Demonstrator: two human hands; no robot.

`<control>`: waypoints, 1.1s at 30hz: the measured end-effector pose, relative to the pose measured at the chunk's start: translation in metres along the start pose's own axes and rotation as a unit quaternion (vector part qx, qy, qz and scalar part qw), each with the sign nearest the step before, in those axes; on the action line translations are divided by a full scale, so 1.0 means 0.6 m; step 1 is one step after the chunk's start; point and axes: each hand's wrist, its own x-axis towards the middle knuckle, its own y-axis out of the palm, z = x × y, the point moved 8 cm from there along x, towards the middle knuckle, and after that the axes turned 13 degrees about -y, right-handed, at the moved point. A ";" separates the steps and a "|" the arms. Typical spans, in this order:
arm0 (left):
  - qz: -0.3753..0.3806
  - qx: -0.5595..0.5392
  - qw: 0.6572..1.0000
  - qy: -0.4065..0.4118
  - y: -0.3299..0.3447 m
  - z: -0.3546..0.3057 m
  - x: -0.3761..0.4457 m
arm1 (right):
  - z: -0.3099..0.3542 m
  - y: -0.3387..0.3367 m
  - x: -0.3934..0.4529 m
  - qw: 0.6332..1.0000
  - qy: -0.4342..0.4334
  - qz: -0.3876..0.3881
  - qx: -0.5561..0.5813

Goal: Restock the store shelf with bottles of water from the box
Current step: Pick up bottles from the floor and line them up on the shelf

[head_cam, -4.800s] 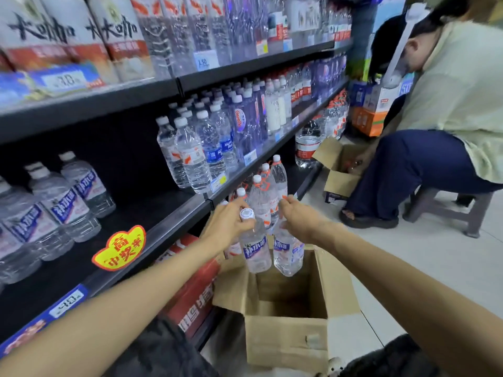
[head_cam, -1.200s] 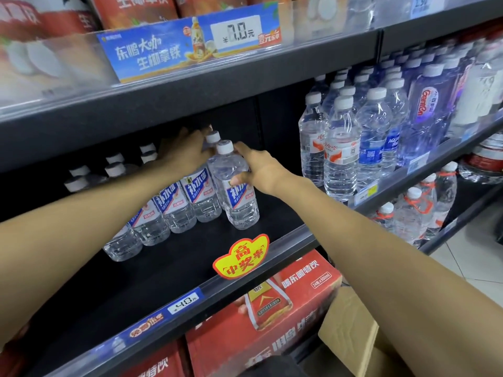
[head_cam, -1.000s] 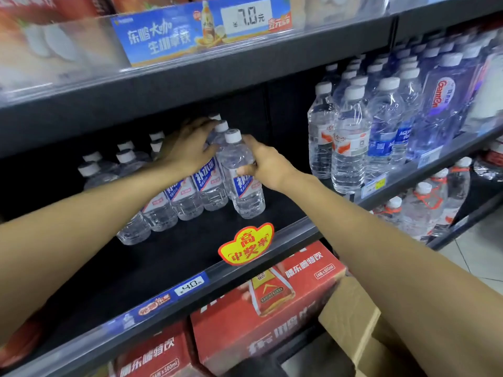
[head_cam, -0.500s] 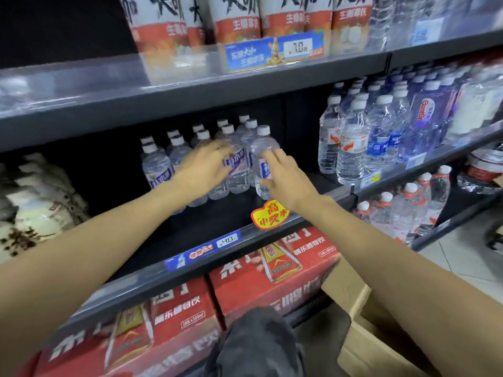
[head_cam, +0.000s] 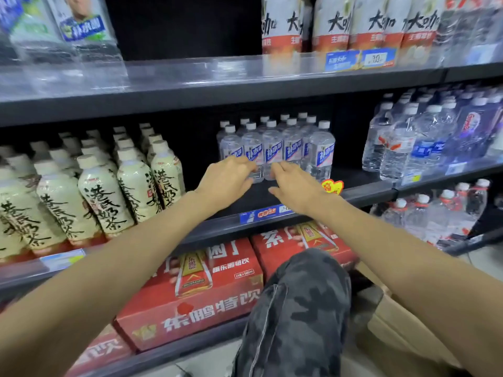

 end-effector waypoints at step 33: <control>0.296 -0.053 0.864 -0.404 0.314 0.347 -0.703 | 0.549 0.495 -0.044 0.893 -0.336 0.288 0.078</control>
